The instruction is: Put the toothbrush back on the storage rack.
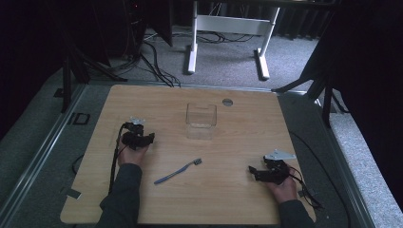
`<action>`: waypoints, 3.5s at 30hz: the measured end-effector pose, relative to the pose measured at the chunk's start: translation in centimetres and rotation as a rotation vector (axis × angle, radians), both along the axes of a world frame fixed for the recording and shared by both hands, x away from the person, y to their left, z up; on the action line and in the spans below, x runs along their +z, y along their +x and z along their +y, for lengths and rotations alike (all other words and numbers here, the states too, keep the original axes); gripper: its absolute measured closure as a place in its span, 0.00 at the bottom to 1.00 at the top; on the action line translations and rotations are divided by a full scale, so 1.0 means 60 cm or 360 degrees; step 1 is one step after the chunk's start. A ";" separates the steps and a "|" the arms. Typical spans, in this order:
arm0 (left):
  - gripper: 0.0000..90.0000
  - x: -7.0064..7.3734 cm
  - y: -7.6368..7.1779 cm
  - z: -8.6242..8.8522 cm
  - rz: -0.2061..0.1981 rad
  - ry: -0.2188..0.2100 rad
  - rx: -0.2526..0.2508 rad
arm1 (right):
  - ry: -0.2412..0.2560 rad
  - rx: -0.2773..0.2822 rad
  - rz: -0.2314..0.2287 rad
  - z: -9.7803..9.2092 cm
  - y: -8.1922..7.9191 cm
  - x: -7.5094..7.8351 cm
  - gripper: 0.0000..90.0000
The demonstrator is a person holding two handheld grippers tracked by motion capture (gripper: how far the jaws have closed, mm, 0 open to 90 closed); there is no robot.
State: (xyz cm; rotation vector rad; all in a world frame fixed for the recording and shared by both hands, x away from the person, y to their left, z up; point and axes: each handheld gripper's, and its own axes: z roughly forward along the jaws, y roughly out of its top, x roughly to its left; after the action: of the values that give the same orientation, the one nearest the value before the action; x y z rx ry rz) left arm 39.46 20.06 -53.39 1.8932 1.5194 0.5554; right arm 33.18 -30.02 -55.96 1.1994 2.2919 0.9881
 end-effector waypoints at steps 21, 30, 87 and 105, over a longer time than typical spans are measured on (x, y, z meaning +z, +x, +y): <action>0.52 0.082 -0.081 0.009 -0.0140 -0.0042 -0.0216 | -0.0001 0.0001 0.0001 0.000 -0.001 0.000 0.22; 0.52 0.097 -0.094 -0.007 -0.0097 -0.0011 -0.0328 | -0.0001 0.0004 0.0001 0.000 0.000 0.000 0.22; 0.56 0.128 -0.090 -0.119 0.0195 0.0253 -0.0759 | 0.0001 0.0005 0.0001 0.000 0.000 0.000 0.21; 0.61 0.113 -0.090 -0.151 0.0316 0.0349 -0.0867 | 0.0000 0.0006 0.0000 0.000 0.000 0.000 0.21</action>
State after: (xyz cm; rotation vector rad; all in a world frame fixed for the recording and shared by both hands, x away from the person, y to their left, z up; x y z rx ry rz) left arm 34.05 10.98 -46.60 2.4687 1.0083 0.2965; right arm 33.16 -30.02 -55.96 1.1955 2.2952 0.9893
